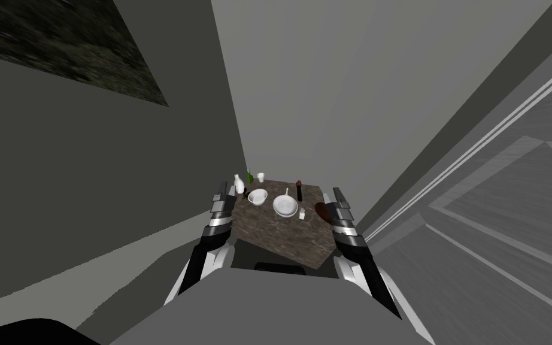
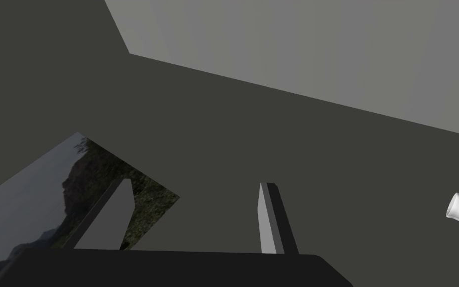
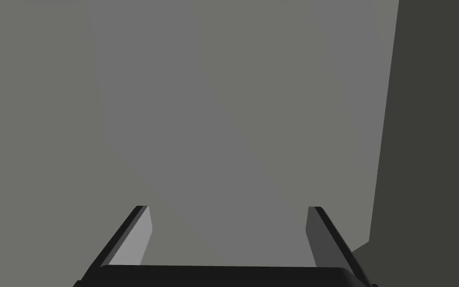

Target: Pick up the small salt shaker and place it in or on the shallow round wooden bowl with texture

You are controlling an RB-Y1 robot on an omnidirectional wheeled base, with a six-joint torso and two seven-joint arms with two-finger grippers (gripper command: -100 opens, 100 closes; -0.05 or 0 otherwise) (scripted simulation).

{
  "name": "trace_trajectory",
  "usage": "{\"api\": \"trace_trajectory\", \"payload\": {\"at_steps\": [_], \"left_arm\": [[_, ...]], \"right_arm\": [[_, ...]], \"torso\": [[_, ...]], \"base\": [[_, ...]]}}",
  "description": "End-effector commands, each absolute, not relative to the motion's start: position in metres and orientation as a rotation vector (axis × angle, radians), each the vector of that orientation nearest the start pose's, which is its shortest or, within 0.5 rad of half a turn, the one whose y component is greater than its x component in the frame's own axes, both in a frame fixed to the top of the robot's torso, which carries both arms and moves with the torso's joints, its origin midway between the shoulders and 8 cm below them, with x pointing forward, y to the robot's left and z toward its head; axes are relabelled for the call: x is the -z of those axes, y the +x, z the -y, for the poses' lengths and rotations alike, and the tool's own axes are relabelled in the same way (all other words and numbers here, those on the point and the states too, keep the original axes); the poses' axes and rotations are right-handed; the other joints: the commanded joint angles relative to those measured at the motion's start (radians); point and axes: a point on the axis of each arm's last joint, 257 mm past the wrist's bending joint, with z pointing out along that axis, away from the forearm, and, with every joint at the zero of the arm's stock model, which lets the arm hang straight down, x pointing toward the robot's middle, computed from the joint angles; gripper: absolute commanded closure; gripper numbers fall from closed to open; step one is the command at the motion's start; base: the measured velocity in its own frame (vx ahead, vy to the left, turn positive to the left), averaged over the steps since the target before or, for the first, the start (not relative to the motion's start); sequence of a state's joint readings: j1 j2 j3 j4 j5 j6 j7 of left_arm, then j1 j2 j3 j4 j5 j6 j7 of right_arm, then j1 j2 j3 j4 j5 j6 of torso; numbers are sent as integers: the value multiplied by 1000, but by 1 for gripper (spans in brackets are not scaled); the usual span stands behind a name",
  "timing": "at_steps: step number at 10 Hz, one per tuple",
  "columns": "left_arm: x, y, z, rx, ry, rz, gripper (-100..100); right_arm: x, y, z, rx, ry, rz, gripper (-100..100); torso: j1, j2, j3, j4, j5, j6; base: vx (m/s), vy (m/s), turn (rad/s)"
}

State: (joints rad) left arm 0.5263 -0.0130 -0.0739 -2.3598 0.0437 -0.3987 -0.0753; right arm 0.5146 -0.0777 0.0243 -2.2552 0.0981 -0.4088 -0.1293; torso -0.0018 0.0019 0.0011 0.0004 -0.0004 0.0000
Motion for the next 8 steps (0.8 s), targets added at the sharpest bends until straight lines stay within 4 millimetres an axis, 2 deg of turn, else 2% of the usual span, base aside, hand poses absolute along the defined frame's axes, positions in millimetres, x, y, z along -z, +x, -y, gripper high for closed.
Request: {"api": "trace_trajectory", "payload": {"at_steps": [1, 8], "left_arm": [[-32, 345, -264, 1317, -711, -630, 0], [-32, 346, -264, 1317, -711, -630, 0]], "right_arm": [[21, 371, 256, -1360, 721, -827, -100], [83, 414, 237, -1519, 966, -946, -100]], "torso": [[0, 0, 0, 0, 0, 0], [-1, 1, 1, 0, 0, 0]], "base": [[-36, -33, -25], [-46, -45, -26]]}}
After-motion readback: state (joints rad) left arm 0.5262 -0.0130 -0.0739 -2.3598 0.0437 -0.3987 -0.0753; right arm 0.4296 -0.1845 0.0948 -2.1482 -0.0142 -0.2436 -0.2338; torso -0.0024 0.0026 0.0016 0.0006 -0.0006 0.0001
